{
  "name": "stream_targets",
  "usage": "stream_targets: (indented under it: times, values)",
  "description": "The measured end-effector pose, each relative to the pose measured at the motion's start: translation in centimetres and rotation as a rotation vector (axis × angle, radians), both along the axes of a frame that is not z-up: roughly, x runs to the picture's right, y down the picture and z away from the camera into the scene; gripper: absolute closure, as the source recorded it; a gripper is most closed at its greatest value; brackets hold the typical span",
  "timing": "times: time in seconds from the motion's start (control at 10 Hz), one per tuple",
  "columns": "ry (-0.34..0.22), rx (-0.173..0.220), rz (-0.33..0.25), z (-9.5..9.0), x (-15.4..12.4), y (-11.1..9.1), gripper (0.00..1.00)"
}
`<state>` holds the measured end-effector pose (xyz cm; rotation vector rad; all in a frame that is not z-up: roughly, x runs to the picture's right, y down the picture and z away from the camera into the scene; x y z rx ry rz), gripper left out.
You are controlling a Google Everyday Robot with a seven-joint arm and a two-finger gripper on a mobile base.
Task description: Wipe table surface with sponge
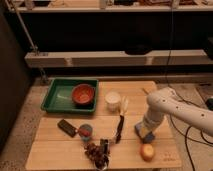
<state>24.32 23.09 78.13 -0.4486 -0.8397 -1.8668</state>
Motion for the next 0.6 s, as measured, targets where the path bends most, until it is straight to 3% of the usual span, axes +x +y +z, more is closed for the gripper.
stream_targets:
  times: [0.2, 0.6]
  values:
    - [0.043, 0.017, 0.018, 0.7, 2.7, -0.5, 0.65]
    - [0.100, 0.041, 0.061, 3.0, 4.6, -3.0, 0.65]
